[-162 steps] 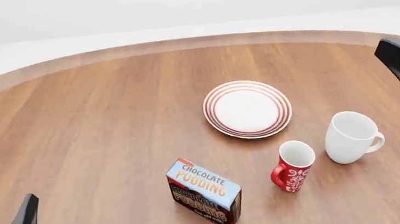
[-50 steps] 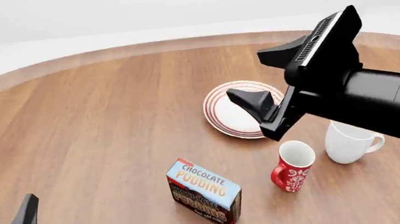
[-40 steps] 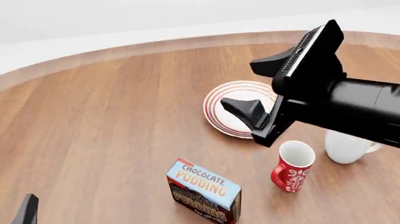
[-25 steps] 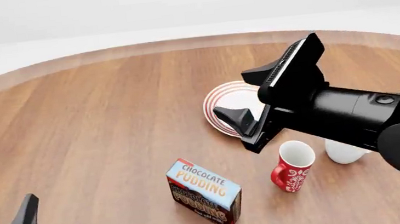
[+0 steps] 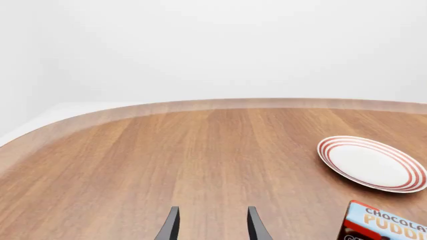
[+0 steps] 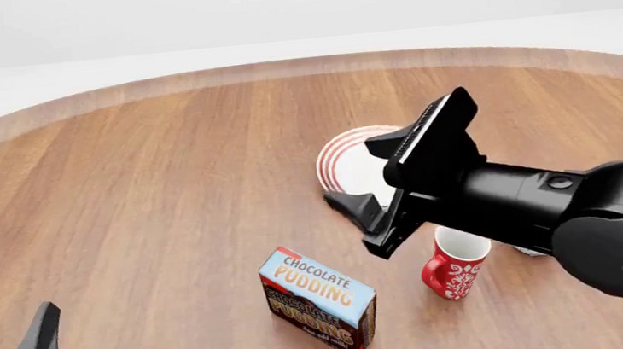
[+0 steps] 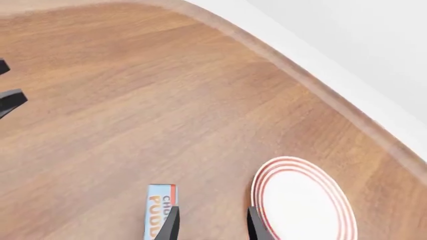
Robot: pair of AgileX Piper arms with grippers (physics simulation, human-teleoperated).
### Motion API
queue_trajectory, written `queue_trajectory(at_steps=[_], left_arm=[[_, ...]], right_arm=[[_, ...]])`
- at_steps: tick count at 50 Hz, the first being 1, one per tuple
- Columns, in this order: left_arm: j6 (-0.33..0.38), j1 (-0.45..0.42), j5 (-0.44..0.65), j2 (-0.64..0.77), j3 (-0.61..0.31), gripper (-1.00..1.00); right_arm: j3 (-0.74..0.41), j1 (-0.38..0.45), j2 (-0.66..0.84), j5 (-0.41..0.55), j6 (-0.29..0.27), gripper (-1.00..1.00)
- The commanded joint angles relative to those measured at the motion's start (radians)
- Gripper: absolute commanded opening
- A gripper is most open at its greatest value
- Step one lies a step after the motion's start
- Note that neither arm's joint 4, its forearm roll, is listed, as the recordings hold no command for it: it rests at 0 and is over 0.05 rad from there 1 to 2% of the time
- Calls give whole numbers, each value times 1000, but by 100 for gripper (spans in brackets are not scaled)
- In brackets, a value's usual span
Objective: Put the chocolate pudding to the right of the plate.
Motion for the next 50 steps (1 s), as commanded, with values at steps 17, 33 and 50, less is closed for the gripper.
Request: queue_trajectory(at_steps=[17, 33, 50], left_arm=[[0, 0, 0, 0, 0, 100], [0, 0, 0, 0, 0, 100], [0, 0, 0, 0, 0, 100]], right_arm=[[10, 45, 88, -50, 23, 100], [19, 68, 139, -92, 43, 100], [40, 98, 178, -134, 73, 100]])
